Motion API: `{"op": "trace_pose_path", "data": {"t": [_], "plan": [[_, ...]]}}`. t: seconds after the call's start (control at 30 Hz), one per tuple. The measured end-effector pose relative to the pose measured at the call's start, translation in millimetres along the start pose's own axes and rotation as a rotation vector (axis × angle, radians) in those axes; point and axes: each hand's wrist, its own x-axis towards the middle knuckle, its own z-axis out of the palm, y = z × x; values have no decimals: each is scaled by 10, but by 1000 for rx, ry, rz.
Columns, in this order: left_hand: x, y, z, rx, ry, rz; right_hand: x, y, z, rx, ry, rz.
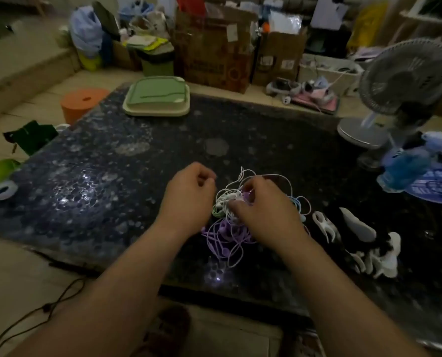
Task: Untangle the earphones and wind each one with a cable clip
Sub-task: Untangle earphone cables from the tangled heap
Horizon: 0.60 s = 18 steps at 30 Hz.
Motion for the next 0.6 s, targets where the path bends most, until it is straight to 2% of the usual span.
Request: {"op": "trace_pose_path", "data": {"t": [0.07, 0.17, 0.27, 0.4, 0.5, 0.6], "plan": [[-27, -16, 24, 11, -34, -26, 30, -59, 84, -204, -12, -58], [-56, 28, -12, 56, -62, 49, 54, -81, 95, -185, 77, -66], [-33, 63, -123, 46, -40, 78, 44, -94, -89, 34, 134, -7], [-80, 95, -168, -26, -70, 20, -107, -111, -309, 507, 102, 133], [-198, 203, -118, -168, -217, -20, -236, -120, -416, 732, 135, 178], [-359, 321, 7, -263, -437, 14, -386, -127, -521, 765, 156, 151]]}}
